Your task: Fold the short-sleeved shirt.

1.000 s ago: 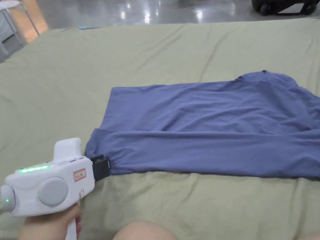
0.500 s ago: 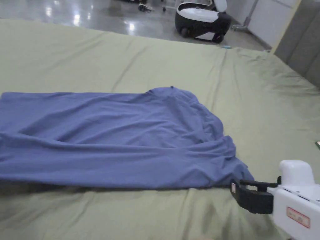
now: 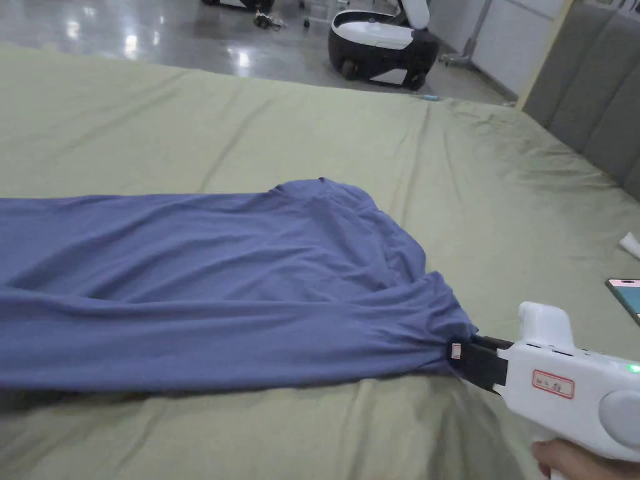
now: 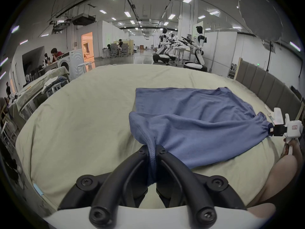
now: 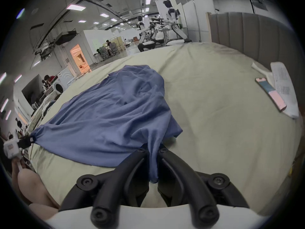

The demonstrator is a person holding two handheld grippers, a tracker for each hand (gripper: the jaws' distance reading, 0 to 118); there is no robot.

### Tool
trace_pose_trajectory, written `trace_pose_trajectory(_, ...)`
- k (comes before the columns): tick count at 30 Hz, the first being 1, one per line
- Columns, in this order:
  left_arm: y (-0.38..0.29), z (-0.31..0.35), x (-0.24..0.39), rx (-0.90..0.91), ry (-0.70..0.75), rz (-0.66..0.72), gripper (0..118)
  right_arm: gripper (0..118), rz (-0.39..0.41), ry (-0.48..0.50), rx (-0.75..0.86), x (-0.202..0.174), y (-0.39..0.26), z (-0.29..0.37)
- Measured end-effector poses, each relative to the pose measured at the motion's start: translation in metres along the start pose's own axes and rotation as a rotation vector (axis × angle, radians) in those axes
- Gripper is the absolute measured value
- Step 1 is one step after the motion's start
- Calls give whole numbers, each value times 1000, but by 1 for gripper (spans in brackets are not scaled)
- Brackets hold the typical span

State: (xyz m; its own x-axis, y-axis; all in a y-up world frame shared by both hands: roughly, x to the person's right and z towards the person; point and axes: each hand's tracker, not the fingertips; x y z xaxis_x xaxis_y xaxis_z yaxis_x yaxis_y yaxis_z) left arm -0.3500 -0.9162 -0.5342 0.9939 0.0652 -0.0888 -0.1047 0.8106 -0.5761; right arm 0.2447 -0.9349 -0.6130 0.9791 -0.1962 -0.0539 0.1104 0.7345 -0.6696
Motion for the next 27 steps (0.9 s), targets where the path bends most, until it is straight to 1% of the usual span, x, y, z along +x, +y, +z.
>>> trace_pose_trajectory(2, 3, 13, -1, 18, -6, 0, 4, 8, -13, 32, 40, -3, 2, 20)
trace_pose_trajectory(4, 6, 23, -12, 36, -12, 10, 4, 8, -20, 42, 71, -2, 2, 42)
trace_pose_trajectory(8, -2, 48, -23, 35, -56, 61, 4, 8, 8, 46, 81, -3, -11, 83)
trace_pose_trajectory(10, -12, 54, -30, 23, -61, 69, 4, 8, 40, 45, 52, -4, -26, 93)
trace_pose_trajectory(12, -24, 51, -40, -4, -62, 66, 4, 8, 117, 4, 10, -7, -45, 92)
trace_pose_trajectory(13, -33, 49, -42, -45, -58, 67, 4, 8, 146, -18, -24, -10, -56, 90)
trace_pose_trajectory(14, -41, 48, -44, -77, -67, 73, 4, 8, 150, -33, -53, -11, -66, 87)
trace_pose_trajectory(17, -62, 50, -45, -105, -66, 57, 4, 8, 130, -40, -44, -13, -84, 91)
trace_pose_trajectory(19, -70, 54, -42, -112, -67, 13, 4, 8, 81, -33, 0, -8, -88, 93)
trace_pose_trajectory(20, -75, 54, -39, -105, -71, -10, 6, 9, 61, -28, -3, -5, -88, 92)
trace_pose_trajectory(21, -78, 52, -39, -111, -61, -22, 12, 12, 48, -28, -14, -3, -87, 91)
trace_pose_trajectory(22, -82, 49, -38, -121, -46, -31, 34, 35, 43, -29, -26, -3, -88, 89)
trace_pose_trajectory(23, -83, 52, -34, -136, 2, -51, 56, 67, 51, -50, -56, -4, -88, 90)
trace_pose_trajectory(24, -82, 55, -33, -137, 47, -63, 74, 102, 95, -107, -87, -6, -89, 90)
trace_pose_trajectory(25, -82, 60, -33, -119, 53, -55, 91, 110, 118, -130, -114, -5, -89, 90)
trace_pose_trajectory(26, -78, 68, -36, -100, 41, -37, 97, 106, 100, -112, -97, -5, -87, 97)
trace_pose_trajectory(27, -72, 78, -37, -48, 4, 18, 97, 106, 71, -71, -80, -4, -82, 107)
